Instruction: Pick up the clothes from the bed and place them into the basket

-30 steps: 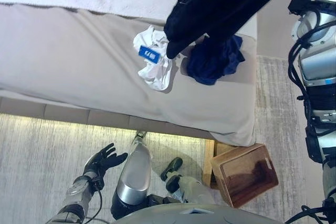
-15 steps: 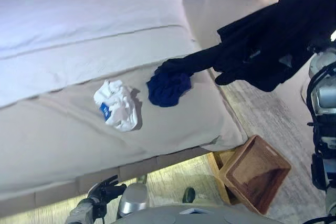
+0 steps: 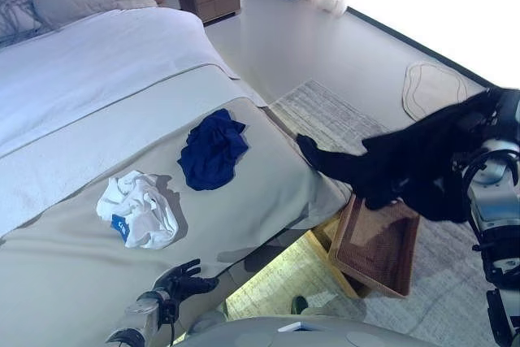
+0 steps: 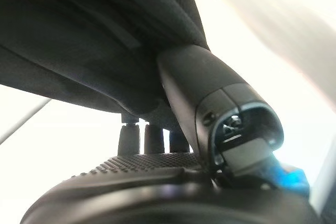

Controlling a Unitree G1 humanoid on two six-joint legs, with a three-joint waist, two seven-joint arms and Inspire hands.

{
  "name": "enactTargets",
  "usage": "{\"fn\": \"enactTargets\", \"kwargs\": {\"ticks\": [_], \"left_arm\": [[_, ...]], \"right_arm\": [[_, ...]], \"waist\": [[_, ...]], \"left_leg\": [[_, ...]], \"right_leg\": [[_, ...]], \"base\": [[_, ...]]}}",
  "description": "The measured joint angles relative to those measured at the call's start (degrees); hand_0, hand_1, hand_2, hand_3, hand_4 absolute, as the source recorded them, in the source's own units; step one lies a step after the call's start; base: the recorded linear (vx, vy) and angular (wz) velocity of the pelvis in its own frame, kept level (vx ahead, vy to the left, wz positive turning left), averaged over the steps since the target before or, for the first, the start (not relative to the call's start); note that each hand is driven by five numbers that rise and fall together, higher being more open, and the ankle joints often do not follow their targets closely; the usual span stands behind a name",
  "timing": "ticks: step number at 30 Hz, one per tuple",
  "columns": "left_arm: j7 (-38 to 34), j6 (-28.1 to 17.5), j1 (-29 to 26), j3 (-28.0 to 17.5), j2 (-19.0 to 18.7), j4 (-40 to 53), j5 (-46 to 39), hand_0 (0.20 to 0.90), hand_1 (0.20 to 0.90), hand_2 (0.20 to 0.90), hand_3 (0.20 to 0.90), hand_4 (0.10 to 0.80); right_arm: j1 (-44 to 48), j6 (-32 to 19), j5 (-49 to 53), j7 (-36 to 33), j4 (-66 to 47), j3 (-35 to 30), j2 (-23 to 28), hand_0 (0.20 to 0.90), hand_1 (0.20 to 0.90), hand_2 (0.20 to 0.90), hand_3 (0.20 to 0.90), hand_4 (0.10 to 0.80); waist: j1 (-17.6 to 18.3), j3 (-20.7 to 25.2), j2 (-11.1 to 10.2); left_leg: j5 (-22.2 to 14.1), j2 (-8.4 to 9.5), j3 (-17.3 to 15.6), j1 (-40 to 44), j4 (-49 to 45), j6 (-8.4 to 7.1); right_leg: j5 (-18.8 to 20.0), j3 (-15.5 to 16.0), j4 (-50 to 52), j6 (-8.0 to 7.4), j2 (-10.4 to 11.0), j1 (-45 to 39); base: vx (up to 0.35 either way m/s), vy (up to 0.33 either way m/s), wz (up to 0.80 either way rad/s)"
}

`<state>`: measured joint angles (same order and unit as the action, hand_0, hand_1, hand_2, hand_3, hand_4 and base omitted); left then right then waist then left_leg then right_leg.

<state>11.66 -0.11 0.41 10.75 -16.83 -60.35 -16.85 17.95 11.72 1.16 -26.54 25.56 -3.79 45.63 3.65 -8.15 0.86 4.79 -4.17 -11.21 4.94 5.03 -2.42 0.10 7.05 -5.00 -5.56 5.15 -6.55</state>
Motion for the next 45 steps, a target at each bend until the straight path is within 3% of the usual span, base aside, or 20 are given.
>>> {"fn": "enactTargets", "kwargs": {"ticks": [5, 9, 10, 11, 15, 22, 28, 32, 35, 38, 39, 41, 42, 45], "left_arm": [[-0.2, -0.2, -4.5, 5.6, 1.1, 0.6, -1.9, 0.9, 0.9, 0.9, 0.9, 0.8], [-0.3, -1.4, -7.1, 6.5, 2.4, 2.9, -4.4, 0.9, 0.9, 0.9, 0.9, 0.8], [-0.3, -1.4, -7.8, 6.6, 2.8, 3.5, -4.7, 0.9, 0.9, 0.9, 0.9, 0.8], [-0.3, -1.5, -8.2, 7.4, 2.8, 3.9, -5.5, 0.9, 0.9, 0.9, 0.9, 0.8], [-0.1, -3.0, -10.1, 7.8, 2.7, 5.7, -7.3, 0.9, 0.9, 0.9, 0.9, 0.8], [0.0, -5.2, -13.5, 8.8, 2.2, 8.7, -10.5, 0.9, 0.9, 0.9, 0.9, 0.8], [0.0, -5.1, -13.4, 8.7, 0.5, 10.2, -10.8, 0.9, 0.9, 0.9, 0.9, 0.8], [-0.1, -4.7, -12.2, 8.5, 0.1, 10.1, -10.8, 0.9, 0.9, 0.9, 0.9, 0.8], [0.0, -3.8, -10.5, 7.5, 0.8, 9.7, -10.8, 0.9, 0.9, 0.9, 0.9, 0.8], [0.0, -3.6, -9.6, 6.8, 1.4, 9.1, -10.9, 0.9, 0.9, 0.9, 0.9, 0.8], [0.0, -3.5, -9.6, 6.5, 1.5, 9.1, -11.3, 0.9, 0.9, 0.9, 0.9, 0.8], [0.1, -2.5, -9.5, 4.8, 2.1, 9.1, -12.0, 0.9, 0.9, 0.9, 0.9, 0.8], [0.2, -2.5, -9.3, 3.8, 2.4, 9.2, -12.5, 0.9, 0.9, 0.9, 0.9, 0.8], [0.0, -2.5, -7.0, -0.3, 2.3, 9.3, -12.5, 0.9, 0.9, 0.9, 0.9, 0.8]], "right_arm": [[7.9, 0.0, 3.7, -0.5, 7.9, 2.3, 0.8, 0.3, 0.3, 0.3, 0.2, 0.1], [12.3, 0.4, 5.8, -0.7, 10.2, 4.5, 0.8, 0.3, 0.3, 0.3, 0.2, 0.1], [12.5, 0.8, 6.0, -0.7, 10.9, 5.2, 0.7, 0.566, 0.566, 0.566, 0.51, 0.41], [13.7, 1.0, 6.2, -0.7, 13.0, 6.7, 0.7, 0.9, 0.9, 0.9, 0.9, 0.8], [19.3, 2.6, 8.9, -1.7, 22.6, 7.4, 0.8, 0.9, 0.9, 0.9, 0.9, 0.8], [25.0, 4.2, 11.1, -5.7, 33.1, 7.8, 0.7, 0.9, 0.9, 0.9, 0.9, 0.8], [25.4, 6.2, 11.3, -12.1, 32.4, 7.6, 1.6, 0.9, 0.9, 0.9, 0.9, 0.8], [24.8, 5.3, 13.7, -17.8, 25.9, 1.6, 2.9, 0.9, 0.9, 0.9, 0.9, 0.8], [24.7, -1.6, 22.5, -18.0, 16.5, -2.9, 3.5, 0.9, 0.9, 0.9, 0.9, 0.8], [23.9, -4.6, 21.9, -14.0, 8.2, -2.6, 4.1, 0.9, 0.9, 0.9, 0.9, 0.8], [23.9, -3.4, 21.0, -11.6, 5.8, -2.5, 4.6, 0.9, 0.9, 0.9, 0.9, 0.8], [23.7, 0.0, 19.1, -3.3, 3.3, -0.1, 7.4, 0.9, 0.9, 0.9, 0.9, 0.8], [22.4, 2.1, 16.6, 4.6, 2.4, 0.4, 9.6, 0.9, 0.9, 0.9, 0.9, 0.8], [19.5, 3.7, 10.3, 17.9, 0.7, 1.9, 9.8, 0.9, 0.9, 0.9, 0.9, 0.8]], "waist": [[0.7, -3.1, 6.5], [0.9, -8.5, 10.3], [0.7, -9.6, 11.2], [0.6, -10.5, 11.7], [0.9, -14.6, 13.4], [0.6, -18.5, 13.7], [0.6, -18.5, 13.7], [1.1, -18.5, 13.7], [1.5, -18.5, 13.7], [1.4, -18.4, 13.7], [1.3, -18.4, 13.6], [0.8, -18.3, 13.4], [0.2, -18.2, 13.0], [-0.9, -17.8, 10.0]], "left_leg": [[2.3, 0.19, -1.4, -7.6, 0.0, 0.4], [3.4, 0.19, -1.8, -10.7, 0.0, 0.07], [3.6, 0.14, -1.9, -11.3, 0.0, -0.01], [3.6, 0.06, -2.3, -11.6, 0.0, -0.05], [4.2, 0.18, -3.0, -13.6, 0.0, -0.16], [5.2, 0.52, -3.1, -15.7, 0.0, 0.13], [5.2, 0.68, -3.1, -15.6, 0.0, 0.11], [5.2, 0.84, -2.7, -15.3, 0.0, 0.11], [5.2, 0.96, -2.3, -13.9, 0.0, 0.11], [5.1, 0.65, -1.6, -12.3, 0.0, 0.0], [5.0, 0.66, -1.1, -12.3, 0.0, -0.07], [5.0, 0.44, -0.1, -12.4, 0.0, -0.09], [5.0, 0.39, 0.5, -12.4, 0.0, -0.09], [5.0, 0.23, 1.1, -12.1, 0.0, -0.08]], "right_leg": [[3.2, -1.8, 0.2, -0.37, 0.3, 8.6], [4.3, -2.2, 0.1, -0.43, 0.3, 12.0], [4.4, -2.5, 0.2, -0.31, 0.2, 12.9], [4.4, -2.9, 0.7, -0.34, 0.2, 13.8], [4.7, -3.7, 2.5, -0.02, 0.3, 16.9], [4.6, -4.6, 5.2, -0.01, 0.7, 20.6], [4.6, -4.6, 5.0, -0.05, 0.9, 20.6], [4.6, -4.2, 4.9, -0.04, 1.1, 19.8], [4.7, -3.7, 3.9, -0.05, 1.2, 17.7], [4.5, -2.9, 3.1, -0.12, 1.0, 15.4], [4.6, -2.3, 2.9, -0.03, 0.9, 15.0], [4.6, -1.3, 3.2, -0.02, 0.7, 14.6], [4.6, -0.5, 3.2, -0.02, 0.6, 14.2], [4.6, 0.2, 3.1, -0.02, 0.4, 13.3]], "base": [[-0.272, -0.021, -0.16], [-0.085, -0.019, -0.1], [-0.071, -0.05, -0.13], [-0.081, -0.046, -0.2], [-0.102, -0.027, -0.12], [-0.066, -0.012, -0.06], [-0.003, 0.035, 0.01], [0.064, 0.075, 0.05], [0.086, 0.119, 0.08], [0.054, 0.089, 0.15], [0.067, 0.092, 0.21], [0.087, 0.062, 0.26], [0.105, 0.036, 0.22], [0.103, 0.061, 0.13]]}}
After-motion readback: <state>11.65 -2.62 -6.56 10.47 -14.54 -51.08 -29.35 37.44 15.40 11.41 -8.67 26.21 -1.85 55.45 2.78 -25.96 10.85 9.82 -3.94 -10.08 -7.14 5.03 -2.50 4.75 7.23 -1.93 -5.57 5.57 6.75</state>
